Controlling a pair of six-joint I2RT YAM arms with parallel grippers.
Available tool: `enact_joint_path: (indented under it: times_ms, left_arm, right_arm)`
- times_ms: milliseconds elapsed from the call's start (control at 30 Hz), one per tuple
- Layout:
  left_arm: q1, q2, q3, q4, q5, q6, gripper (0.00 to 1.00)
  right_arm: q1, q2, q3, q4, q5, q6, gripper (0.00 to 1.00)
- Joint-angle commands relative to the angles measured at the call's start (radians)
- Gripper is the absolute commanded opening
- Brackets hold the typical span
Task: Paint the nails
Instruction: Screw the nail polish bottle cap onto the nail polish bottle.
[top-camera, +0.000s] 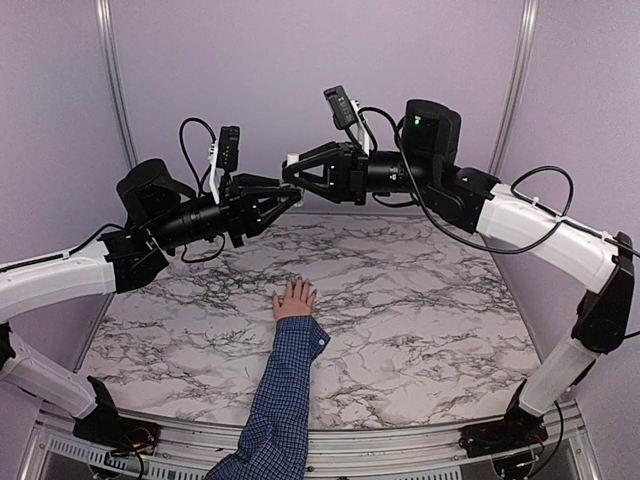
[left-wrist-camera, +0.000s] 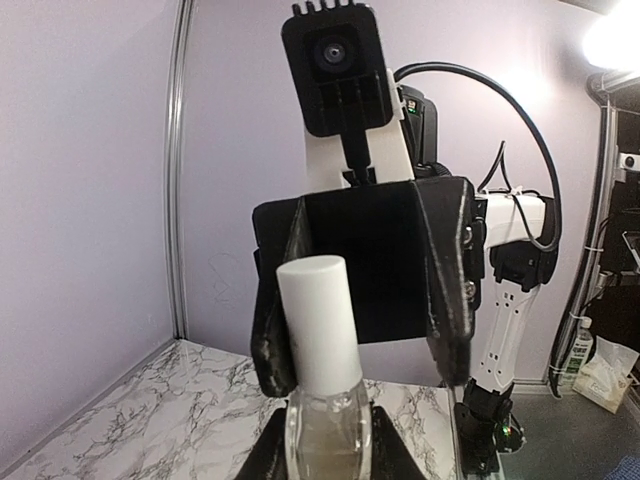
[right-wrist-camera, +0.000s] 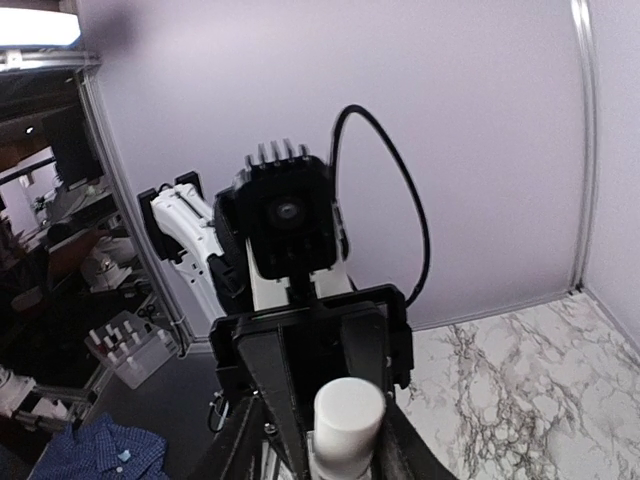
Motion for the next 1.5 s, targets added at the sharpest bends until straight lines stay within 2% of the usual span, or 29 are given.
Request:
enact_joint_path:
  times_ms: [0,100,400,667,833,1033,1467]
  left_arm:
    - [0.016,-0.048,-0.007,0.071,0.064,0.003,0.0]
    - [0.016,-0.047,-0.014,0.071,0.142,-0.027,0.0]
    - [0.02,0.012,0.03,0.069,0.34,-0.117,0.0]
    - [0.019,0.037,0.058,0.069,0.404,-0.143,0.0]
    - [0.016,0.038,0.06,0.07,0.416,-0.151,0.0]
    - [0.015,0.036,0.058,0.069,0.412,-0.15,0.0]
    - [0.014,0.036,0.056,0.066,0.392,-0.143,0.0]
  right_arm:
    - [0.01,-0.025,0.018,-0.029,-0.083,-0.002,0.45]
    - [0.003,-0.042,0.006,-0.019,-0.111,-0.003,0.56]
    - [-0.024,-0.086,-0.005,-0.088,-0.2,-0.069,0.59]
    - [-0.023,-0.082,0.001,-0.086,-0.278,-0.07,0.52]
    - [-0.024,-0.073,-0.012,-0.012,-0.297,-0.008,0.51]
    - [-0.021,-0.057,-0.022,0.039,-0.316,0.039,0.41]
    - [-0.008,-0.046,-0.006,-0.041,-0.278,-0.033,0.33]
